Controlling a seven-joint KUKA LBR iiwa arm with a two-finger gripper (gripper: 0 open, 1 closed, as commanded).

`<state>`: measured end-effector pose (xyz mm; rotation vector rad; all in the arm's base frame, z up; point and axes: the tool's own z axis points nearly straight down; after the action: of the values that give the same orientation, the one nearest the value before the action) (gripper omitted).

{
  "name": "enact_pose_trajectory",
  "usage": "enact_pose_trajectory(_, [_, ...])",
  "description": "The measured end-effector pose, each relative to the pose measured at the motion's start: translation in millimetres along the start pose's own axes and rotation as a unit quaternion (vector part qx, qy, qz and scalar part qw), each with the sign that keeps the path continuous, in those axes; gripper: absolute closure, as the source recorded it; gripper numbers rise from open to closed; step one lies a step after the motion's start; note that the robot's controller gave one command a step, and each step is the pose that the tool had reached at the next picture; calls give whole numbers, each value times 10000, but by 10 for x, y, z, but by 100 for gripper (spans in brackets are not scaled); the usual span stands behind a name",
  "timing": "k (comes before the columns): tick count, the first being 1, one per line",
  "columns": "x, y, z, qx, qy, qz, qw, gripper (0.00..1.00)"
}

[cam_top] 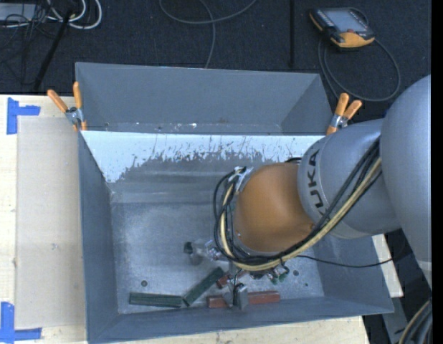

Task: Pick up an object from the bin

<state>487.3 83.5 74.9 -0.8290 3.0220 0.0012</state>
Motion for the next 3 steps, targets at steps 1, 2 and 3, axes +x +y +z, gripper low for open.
enact_pose_trajectory(1, [18, 6, 14, -10, 29, 7, 10000, 100])
enact_pose_trajectory(2, [19, 6, 14, -10, 29, 8, 10000, 100])
enact_pose_trajectory(3, [83, 25, -511, -27, 76, -79, 9999, 100])
